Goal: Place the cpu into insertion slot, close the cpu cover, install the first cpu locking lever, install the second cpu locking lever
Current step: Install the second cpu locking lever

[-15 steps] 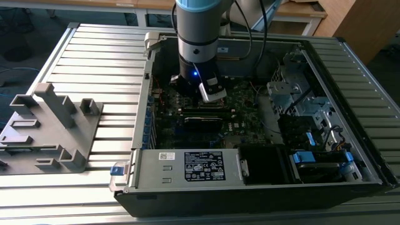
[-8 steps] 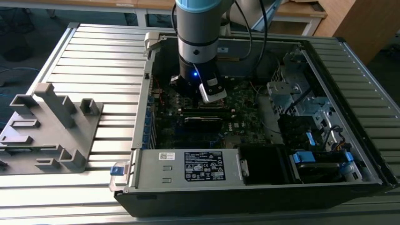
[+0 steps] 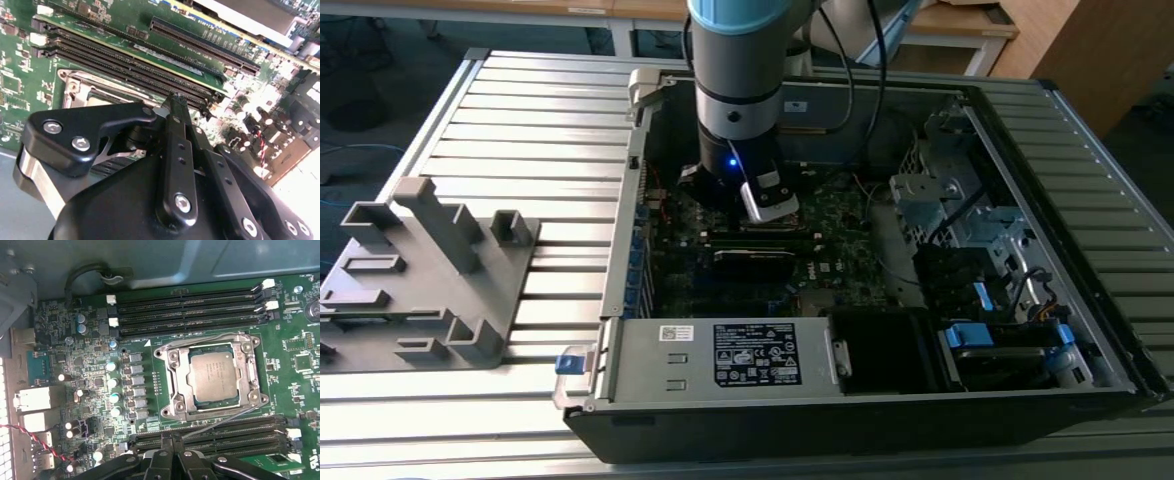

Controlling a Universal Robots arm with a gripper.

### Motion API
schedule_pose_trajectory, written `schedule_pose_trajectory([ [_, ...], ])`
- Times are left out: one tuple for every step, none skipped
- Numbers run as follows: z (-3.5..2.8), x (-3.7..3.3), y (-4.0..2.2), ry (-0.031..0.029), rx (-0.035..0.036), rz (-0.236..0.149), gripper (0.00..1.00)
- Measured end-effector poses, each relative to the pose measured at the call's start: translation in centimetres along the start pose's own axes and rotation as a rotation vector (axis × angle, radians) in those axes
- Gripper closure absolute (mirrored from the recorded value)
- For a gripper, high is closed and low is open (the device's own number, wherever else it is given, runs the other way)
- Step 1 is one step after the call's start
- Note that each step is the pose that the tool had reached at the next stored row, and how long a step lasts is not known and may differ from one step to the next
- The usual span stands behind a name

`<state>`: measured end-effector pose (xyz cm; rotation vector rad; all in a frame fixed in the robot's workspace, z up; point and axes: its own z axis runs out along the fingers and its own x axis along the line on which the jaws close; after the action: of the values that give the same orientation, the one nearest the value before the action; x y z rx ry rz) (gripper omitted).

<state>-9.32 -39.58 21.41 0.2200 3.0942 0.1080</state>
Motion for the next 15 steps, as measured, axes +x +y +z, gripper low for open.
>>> schedule_pose_trajectory([
  [0.11, 0.06, -0.02, 0.0, -0.0007, 0.0, 0.9],
  [0.24, 0.13, -0.04, 0.0002, -0.0011, 0.0, 0.9],
  [0.37, 0.2, -0.05, 0.0002, -0.0018, 0.0, 0.9],
  [0.47, 0.25, -0.06, 0.0004, -0.0026, 0.0, 0.9],
  [0.53, 0.29, -0.07, 0.0007, -0.0041, 0.0, 0.9],
  [0.58, 0.3, -0.07, 0.0011, -0.0068, 0.0, 0.9],
  [0.61, 0.3, -0.03, 0.0013, -0.0088, 0.0, 0.9],
  [0.63, 0.31, 0.03, 0.0014, -0.0097, 0.0, 0.9],
  [0.66, 0.34, 0.2, 0.0014, -0.0101, 0.0, 0.9],
  [0.66, 0.35, 0.29, 0.0015, -0.01, 0.0, 0.9],
  [0.68, 0.36, 0.35, 0.0016, -0.0101, -0.002, 0.9],
  [0.71, 0.37, 0.4, 0.0018, -0.0103, -0.005, 0.9],
  [0.77, 0.38, 0.45, 0.0021, -0.0105, -0.01, 0.9],
  [0.84, 0.39, 0.5, 0.0024, -0.0106, -0.014, 0.9],
  [0.92, 0.4, 0.53, 0.0027, -0.0106, -0.018, 0.9],
])
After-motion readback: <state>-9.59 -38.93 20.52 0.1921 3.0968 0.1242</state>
